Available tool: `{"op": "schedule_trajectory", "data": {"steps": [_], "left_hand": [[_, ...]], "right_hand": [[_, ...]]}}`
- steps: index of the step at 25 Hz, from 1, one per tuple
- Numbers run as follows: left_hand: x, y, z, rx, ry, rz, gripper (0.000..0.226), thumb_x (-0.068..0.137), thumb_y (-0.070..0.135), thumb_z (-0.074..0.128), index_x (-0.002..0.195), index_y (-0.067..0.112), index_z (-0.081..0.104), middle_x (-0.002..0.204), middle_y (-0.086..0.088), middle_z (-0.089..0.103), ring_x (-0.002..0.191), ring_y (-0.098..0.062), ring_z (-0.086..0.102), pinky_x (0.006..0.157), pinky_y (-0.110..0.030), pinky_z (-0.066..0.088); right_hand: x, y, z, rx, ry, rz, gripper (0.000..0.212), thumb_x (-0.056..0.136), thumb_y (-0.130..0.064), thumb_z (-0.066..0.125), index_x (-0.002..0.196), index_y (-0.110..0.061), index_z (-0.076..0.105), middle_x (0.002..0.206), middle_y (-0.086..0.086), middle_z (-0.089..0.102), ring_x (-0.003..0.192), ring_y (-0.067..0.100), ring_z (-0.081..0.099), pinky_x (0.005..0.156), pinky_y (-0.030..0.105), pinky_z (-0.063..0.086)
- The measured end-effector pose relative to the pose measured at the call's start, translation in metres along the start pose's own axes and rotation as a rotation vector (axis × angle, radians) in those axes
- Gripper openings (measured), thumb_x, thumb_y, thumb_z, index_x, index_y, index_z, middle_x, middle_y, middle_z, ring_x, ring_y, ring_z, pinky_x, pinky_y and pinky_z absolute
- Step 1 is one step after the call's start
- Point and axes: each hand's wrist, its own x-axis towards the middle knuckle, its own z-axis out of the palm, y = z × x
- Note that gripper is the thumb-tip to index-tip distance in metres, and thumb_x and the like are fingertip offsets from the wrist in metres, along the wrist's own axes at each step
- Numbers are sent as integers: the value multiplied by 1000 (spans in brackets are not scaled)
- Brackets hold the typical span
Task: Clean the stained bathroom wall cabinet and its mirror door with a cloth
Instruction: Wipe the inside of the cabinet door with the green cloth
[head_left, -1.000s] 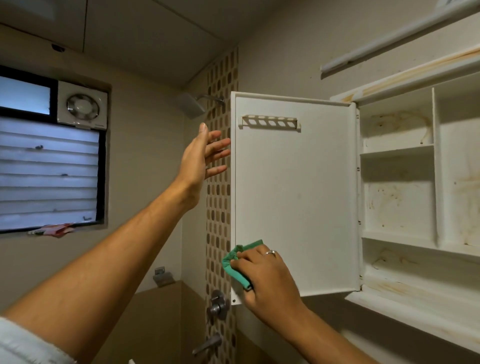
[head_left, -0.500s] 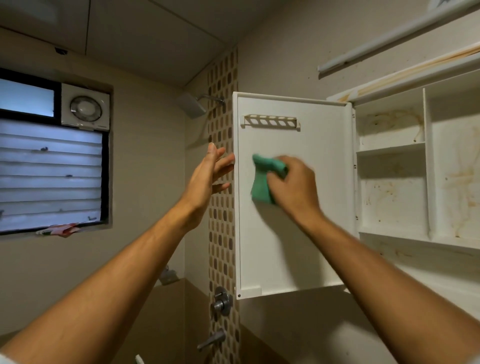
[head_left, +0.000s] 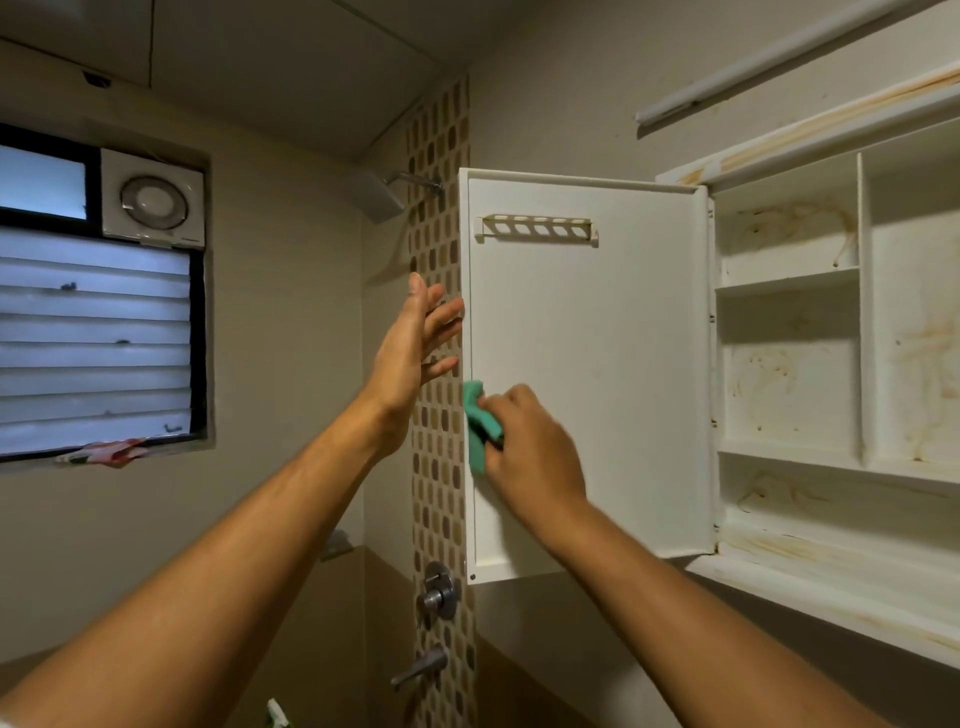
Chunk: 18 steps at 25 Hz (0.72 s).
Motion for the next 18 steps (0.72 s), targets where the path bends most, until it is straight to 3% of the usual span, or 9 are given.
{"op": "schedule_trajectory", "data": {"steps": [5,7,8,9,11,13,16,18], "left_hand": [[-10,-6,18,162,130,162,41,108,52,30,136,36,55,127,20,64,118,4,59,106,-32,48],[-12,-11,18,305,152,256,35,109,46,36,134,35,58,125,20,65,117,5,60,103,-32,51],[-11,-13,16,378,151,288,38,108,46,40,139,33,56,130,17,64,120,3,59,104,-35,52],[-10,-15,13,454,141,304,41,106,46,44,144,31,53,136,13,62,124,-1,58,104,-38,53],[-8,-17,10,590,135,313,45,105,44,48,148,32,47,143,10,58,127,-7,56,103,-43,53],[-6,-15,14,693,177,362,43,106,37,48,149,30,47,146,7,56,129,-10,54,104,-43,51],[2,-4,26,848,218,496,43,105,26,50,149,24,48,154,3,47,143,-13,39,114,-39,38],[13,2,28,941,155,519,47,104,25,52,151,22,45,161,2,38,150,-15,30,118,-39,32]], "right_hand": [[-66,34,-11,-50,-371,-125,27,97,-35,65,122,-26,68,109,-11,57,84,6,57,71,13,45],[-59,47,-33,-47,-500,-61,29,91,-32,66,119,-32,71,108,-11,63,92,10,60,80,26,54],[-47,53,-47,-25,-460,-9,30,86,-32,65,115,-32,73,105,-11,67,92,12,62,82,35,56],[-29,59,-60,-4,-307,36,32,82,-31,63,112,-32,75,103,-9,69,92,15,64,82,40,57],[14,69,-87,8,129,88,33,87,-23,63,118,-28,73,106,-3,69,95,19,63,83,42,56],[49,61,-96,-33,359,56,41,95,-15,61,135,-21,64,117,2,62,105,21,56,88,38,53],[54,38,-61,-284,217,-153,58,87,-8,61,144,-15,56,133,10,56,120,30,49,99,42,47],[34,52,-43,-446,127,-321,64,84,-5,65,146,-15,53,139,8,54,126,31,49,104,43,46]]}}
